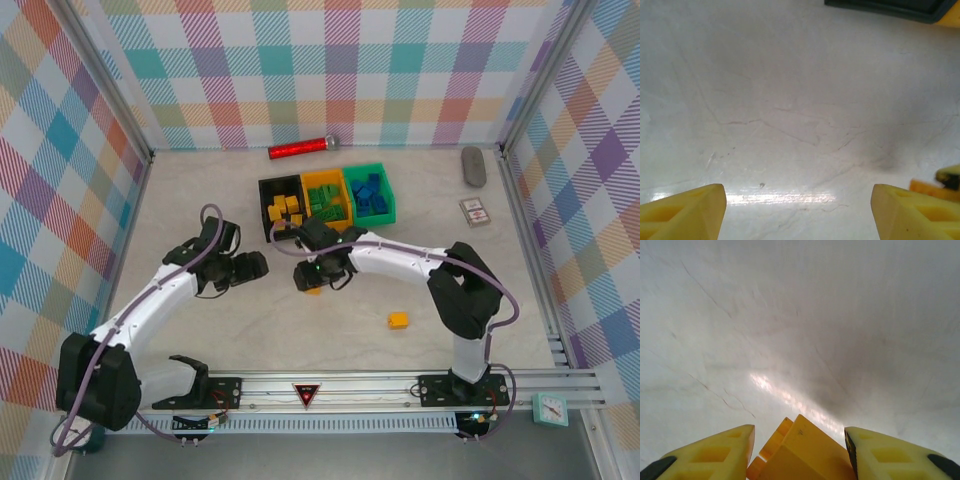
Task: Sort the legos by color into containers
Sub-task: Place the lego in the container.
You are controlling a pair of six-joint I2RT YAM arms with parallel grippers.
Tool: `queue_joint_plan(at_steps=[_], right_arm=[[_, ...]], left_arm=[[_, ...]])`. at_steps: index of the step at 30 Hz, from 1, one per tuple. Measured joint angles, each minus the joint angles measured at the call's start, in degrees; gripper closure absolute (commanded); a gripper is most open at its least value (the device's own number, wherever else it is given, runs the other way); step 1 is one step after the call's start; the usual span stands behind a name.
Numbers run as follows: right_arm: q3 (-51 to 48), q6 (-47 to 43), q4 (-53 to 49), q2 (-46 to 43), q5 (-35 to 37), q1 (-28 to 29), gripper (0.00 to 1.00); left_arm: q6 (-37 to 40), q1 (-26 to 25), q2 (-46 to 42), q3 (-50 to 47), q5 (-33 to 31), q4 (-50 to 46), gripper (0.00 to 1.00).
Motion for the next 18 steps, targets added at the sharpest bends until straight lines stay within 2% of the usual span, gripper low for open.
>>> queue_joint_plan(at_steps=[4, 9, 10, 13, 16, 18], right_arm=[[11.19, -1.79, -1.92, 3.85, 0.07, -3.15, 0.56], [28.2, -3.93, -3.28, 12.68, 0.07, -6.64, 0.53], [32.3, -4.24, -3.82, 15.23, 0.09, -7.15, 0.49], [42.64, -5.33, -5.18, 22.25, 0.13, -8.44, 0.28], [50.93, -5.9, -7.78, 28.3, 0.5, -9.22, 0.24], [52.13, -6.01, -8.85, 29.62, 0.48, -9.27, 0.24]], left_arm=[[-0.85, 0.0, -3.04, -3.26, 0.68, -0.15, 0.24], [-2.29, -0.46, -5.6, -6.73, 1.99, -0.35, 0.26], [-2.56, -0.68, -5.9, -7.15, 2.19, -0.35, 0.26], [-3.41, -1.51, -6.73, -7.93, 2.38, -0.37, 0.26], [-3.82, -1.84, -7.32, -8.11, 2.38, -0.39, 0.26], [-3.89, -1.86, -7.65, -8.11, 2.38, -0.39, 0.26]])
